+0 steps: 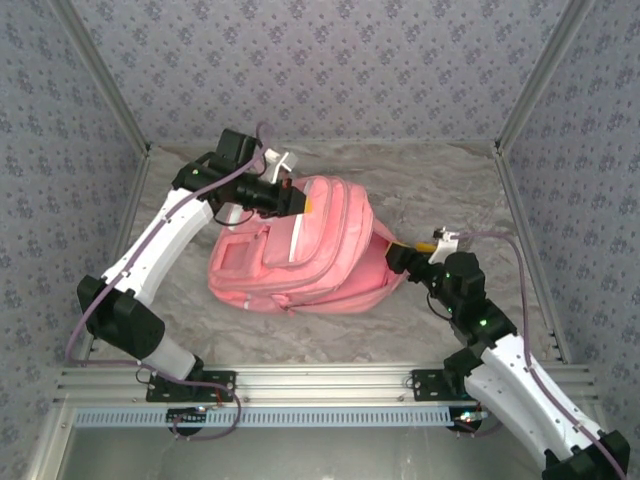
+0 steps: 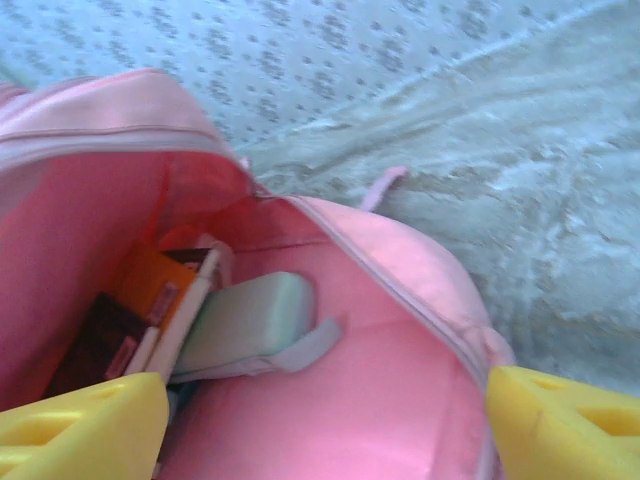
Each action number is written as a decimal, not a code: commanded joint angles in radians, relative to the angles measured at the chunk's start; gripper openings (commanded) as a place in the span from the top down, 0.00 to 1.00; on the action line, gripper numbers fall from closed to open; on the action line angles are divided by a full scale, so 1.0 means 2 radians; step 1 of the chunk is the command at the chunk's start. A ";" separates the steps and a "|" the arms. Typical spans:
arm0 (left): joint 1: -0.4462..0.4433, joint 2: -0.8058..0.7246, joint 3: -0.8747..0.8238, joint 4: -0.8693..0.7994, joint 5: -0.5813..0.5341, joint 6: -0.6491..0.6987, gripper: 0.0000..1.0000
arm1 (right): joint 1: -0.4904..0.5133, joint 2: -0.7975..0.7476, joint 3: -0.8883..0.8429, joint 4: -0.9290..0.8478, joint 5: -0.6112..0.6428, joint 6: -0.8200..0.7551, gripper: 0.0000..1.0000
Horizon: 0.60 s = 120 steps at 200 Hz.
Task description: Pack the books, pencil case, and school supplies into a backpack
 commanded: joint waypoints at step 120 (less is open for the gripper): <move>-0.153 0.088 -0.014 -0.087 -0.090 0.093 1.00 | -0.068 0.088 0.056 -0.094 -0.034 0.029 0.19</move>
